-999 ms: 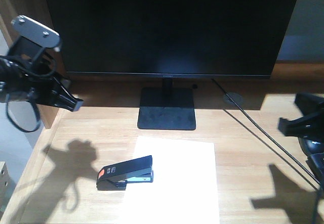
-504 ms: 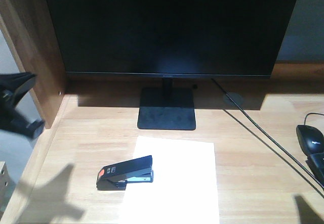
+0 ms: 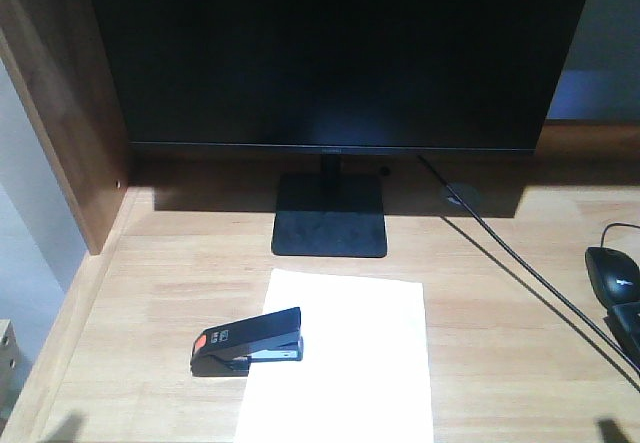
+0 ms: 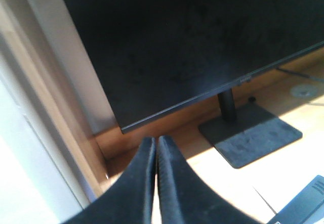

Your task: Grab stapler and paper to desk for stapling

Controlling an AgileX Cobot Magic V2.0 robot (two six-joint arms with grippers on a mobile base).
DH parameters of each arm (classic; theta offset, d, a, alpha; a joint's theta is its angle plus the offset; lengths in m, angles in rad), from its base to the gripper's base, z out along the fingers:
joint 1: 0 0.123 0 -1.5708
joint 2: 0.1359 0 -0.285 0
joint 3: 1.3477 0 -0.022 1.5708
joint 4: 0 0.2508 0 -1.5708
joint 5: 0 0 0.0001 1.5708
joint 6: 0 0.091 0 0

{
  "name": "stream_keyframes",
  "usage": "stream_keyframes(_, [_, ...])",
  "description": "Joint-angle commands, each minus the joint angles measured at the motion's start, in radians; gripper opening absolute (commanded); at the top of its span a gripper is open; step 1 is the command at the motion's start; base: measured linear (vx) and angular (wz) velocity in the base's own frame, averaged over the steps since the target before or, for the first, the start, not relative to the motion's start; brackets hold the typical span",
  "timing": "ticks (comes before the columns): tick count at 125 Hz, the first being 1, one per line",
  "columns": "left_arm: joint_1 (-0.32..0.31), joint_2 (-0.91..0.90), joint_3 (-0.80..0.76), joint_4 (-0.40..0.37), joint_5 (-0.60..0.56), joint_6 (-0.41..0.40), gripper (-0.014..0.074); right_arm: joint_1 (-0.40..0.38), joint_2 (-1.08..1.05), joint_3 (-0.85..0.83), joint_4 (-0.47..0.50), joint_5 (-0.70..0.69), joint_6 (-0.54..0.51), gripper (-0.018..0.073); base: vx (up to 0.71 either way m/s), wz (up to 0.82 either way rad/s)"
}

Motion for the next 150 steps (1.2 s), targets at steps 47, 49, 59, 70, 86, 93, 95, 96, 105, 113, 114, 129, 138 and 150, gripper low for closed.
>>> stream_keyframes(47, [-0.001,-0.06,-0.019,-0.002,0.028,-0.009,-0.0006,0.001,0.008,-0.029,-0.011,-0.039,-0.009,-0.001,0.0,0.0])
stream_keyframes(49, [-0.001,-0.06,-0.019,-0.002,0.028,-0.009,-0.0006,0.001,0.008,-0.029,-0.011,-0.039,-0.009,-0.001,0.0,0.0])
stream_keyframes(59, [-0.001,-0.06,-0.019,-0.002,0.028,-0.009,-0.0006,0.001,0.008,-0.029,-0.011,-0.039,-0.009,-0.001,0.0,0.0])
stream_keyframes(70, [-0.001,-0.06,-0.019,-0.002,0.028,-0.009,-0.0006,0.001,0.008,-0.029,-0.011,-0.039,-0.009,-0.001,0.0,0.0])
stream_keyframes(86, [-0.001,-0.06,-0.019,-0.002,0.028,-0.009,-0.0006,0.001,0.008,-0.029,-0.011,-0.039,-0.01,-0.001,0.0,0.0])
stream_keyframes(93, [-0.001,-0.06,-0.019,-0.002,0.028,-0.009,-0.0006,0.001,0.008,-0.029,-0.011,-0.039,-0.01,-0.001,0.0,0.0])
stream_keyframes(95, [-0.001,-0.06,-0.019,-0.002,0.028,-0.009,-0.0006,0.001,0.008,-0.029,-0.011,-0.039,-0.01,-0.001,0.0,0.0])
stream_keyframes(96, [-0.001,-0.06,-0.019,-0.002,0.028,-0.009,-0.0006,0.001,0.008,-0.029,-0.011,-0.039,-0.01,-0.001,0.0,0.0])
stream_keyframes(105, [-0.001,-0.06,-0.019,-0.002,0.028,-0.009,-0.0006,0.001,0.008,-0.029,-0.011,-0.039,-0.01,-0.001,0.0,0.0])
stream_keyframes(113, [-0.001,-0.06,-0.019,-0.002,0.028,-0.009,-0.0006,0.001,0.008,-0.029,-0.011,-0.039,-0.01,-0.001,0.0,0.0])
stream_keyframes(114, [-0.001,-0.06,-0.019,-0.002,0.028,-0.009,-0.0006,0.001,0.008,-0.029,-0.011,-0.039,-0.01,-0.001,0.0,0.0])
stream_keyframes(129, [-0.001,-0.06,-0.019,0.0,0.031,-0.009,-0.0006,0.001,0.008,-0.029,-0.011,-0.039,-0.01,-0.001,0.0,0.0])
stream_keyframes(138, [-0.001,-0.06,-0.019,-0.01,0.031,-0.01,-0.0006,0.001,0.008,-0.029,-0.011,-0.039,-0.01,-0.001,0.0,0.0])
stream_keyframes(150, [-0.001,-0.063,-0.019,-0.072,0.023,-0.014,-0.0006,0.001,0.008,-0.029,-0.011,-0.039,-0.01,-0.001,0.0,0.0])
